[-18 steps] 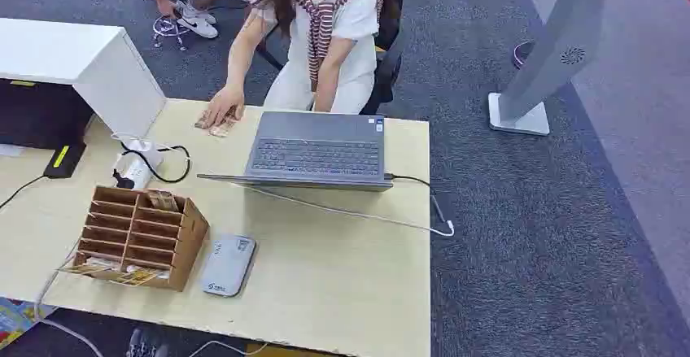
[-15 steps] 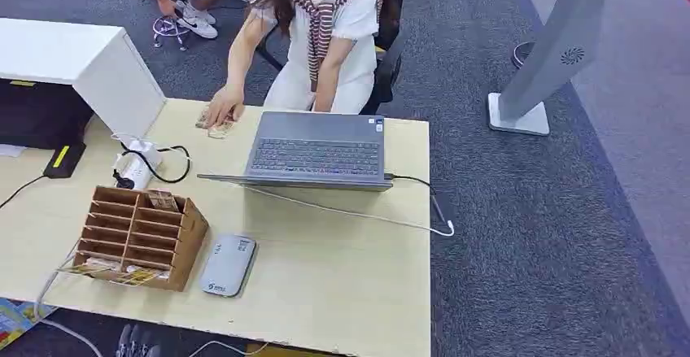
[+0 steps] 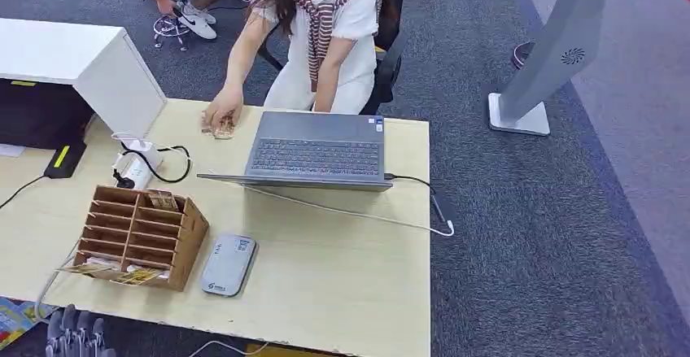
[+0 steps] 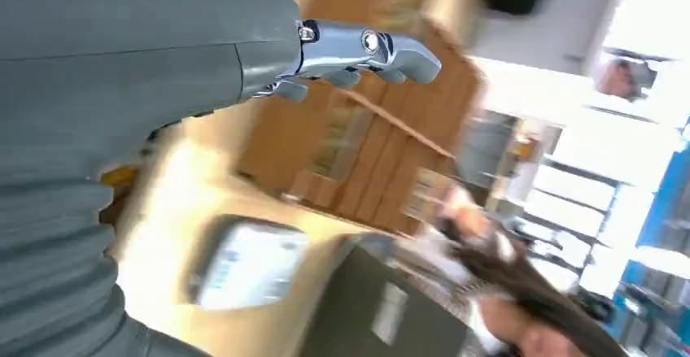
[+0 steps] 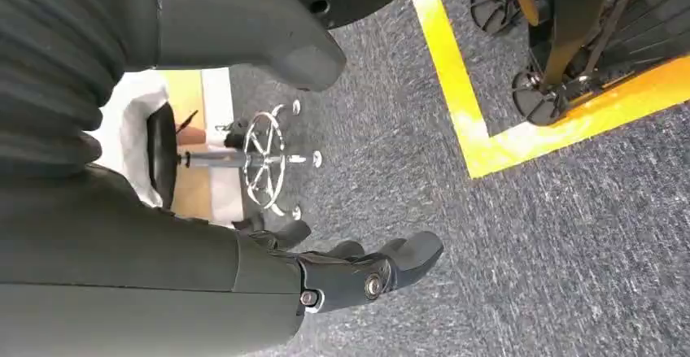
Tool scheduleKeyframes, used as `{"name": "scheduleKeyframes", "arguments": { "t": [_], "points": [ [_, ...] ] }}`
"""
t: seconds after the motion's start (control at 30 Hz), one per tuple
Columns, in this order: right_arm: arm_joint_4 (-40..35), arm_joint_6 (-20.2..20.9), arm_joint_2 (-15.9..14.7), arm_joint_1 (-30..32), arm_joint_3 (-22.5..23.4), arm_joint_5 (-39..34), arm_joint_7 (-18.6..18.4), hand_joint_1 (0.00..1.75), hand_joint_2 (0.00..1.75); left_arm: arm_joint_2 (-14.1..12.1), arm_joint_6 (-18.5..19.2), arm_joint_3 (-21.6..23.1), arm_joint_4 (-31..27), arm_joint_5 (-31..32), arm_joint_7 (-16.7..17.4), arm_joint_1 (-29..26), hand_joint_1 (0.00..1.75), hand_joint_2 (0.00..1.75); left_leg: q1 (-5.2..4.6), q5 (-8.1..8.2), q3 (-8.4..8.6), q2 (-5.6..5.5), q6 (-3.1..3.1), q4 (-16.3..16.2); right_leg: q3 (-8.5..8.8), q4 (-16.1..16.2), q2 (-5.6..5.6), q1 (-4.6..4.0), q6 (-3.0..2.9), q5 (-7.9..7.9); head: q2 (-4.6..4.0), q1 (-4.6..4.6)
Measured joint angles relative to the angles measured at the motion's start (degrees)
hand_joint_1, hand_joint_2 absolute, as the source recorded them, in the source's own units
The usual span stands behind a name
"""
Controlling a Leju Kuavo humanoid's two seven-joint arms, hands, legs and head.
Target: Pass the card to the sensor for recognition and then transmit it.
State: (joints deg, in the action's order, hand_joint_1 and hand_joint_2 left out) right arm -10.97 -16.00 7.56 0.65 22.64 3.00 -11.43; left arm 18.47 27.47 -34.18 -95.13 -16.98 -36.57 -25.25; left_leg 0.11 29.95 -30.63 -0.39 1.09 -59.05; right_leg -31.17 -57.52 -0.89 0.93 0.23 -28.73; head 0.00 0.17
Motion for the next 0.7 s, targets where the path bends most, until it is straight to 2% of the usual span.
{"name": "scheduleKeyframes", "arguments": {
  "t": [0.17, 0.37, 0.53, 0.7],
  "points": [
    [0.2, 0.6, 0.0, -0.1, 0.0, 1.2, 0.0, 0.0, 1.75, 0.4, 0.5, -0.7, -11.5, 2.4, -1.6, 0.7, 0.0, 1.75, -0.01, -0.02, 0.04, 0.01, 0.01, 0.0, 0.0, 0.0, -0.01, 0.0, 0.0, 0.01, 0.0, -0.02],
    [0.2, 1.7, -0.1, -0.3, -0.2, 3.2, 0.0, 0.0, 1.75, -0.3, -3.9, 2.1, -21.8, 7.4, -1.9, 3.4, 0.0, 1.75, -0.01, -0.03, 0.05, 0.01, -0.01, 0.0, 0.0, 0.0, -0.01, 0.01, 0.0, 0.01, 0.0, 0.0],
    [0.2, 2.6, -0.2, -0.4, -0.4, 4.4, -0.4, 0.0, 1.75, -2.9, -9.5, 5.2, -25.0, 13.9, -0.6, 6.4, 0.0, 1.75, -0.01, -0.03, 0.06, 0.01, -0.01, 0.0, 0.0, 0.0, -0.02, 0.0, 0.0, 0.01, 0.0, -0.04],
    [0.2, 3.0, -0.3, -0.4, -1.0, 5.3, -0.5, 0.0, 1.75, -5.4, -13.3, 7.8, -25.2, 22.5, 3.2, 9.2, 0.0, 1.75, 0.0, -0.03, 0.06, 0.01, -0.01, 0.0, -0.02, 0.0, -0.02, 0.0, 0.0, 0.01, 0.0, 0.0]
  ]
}}
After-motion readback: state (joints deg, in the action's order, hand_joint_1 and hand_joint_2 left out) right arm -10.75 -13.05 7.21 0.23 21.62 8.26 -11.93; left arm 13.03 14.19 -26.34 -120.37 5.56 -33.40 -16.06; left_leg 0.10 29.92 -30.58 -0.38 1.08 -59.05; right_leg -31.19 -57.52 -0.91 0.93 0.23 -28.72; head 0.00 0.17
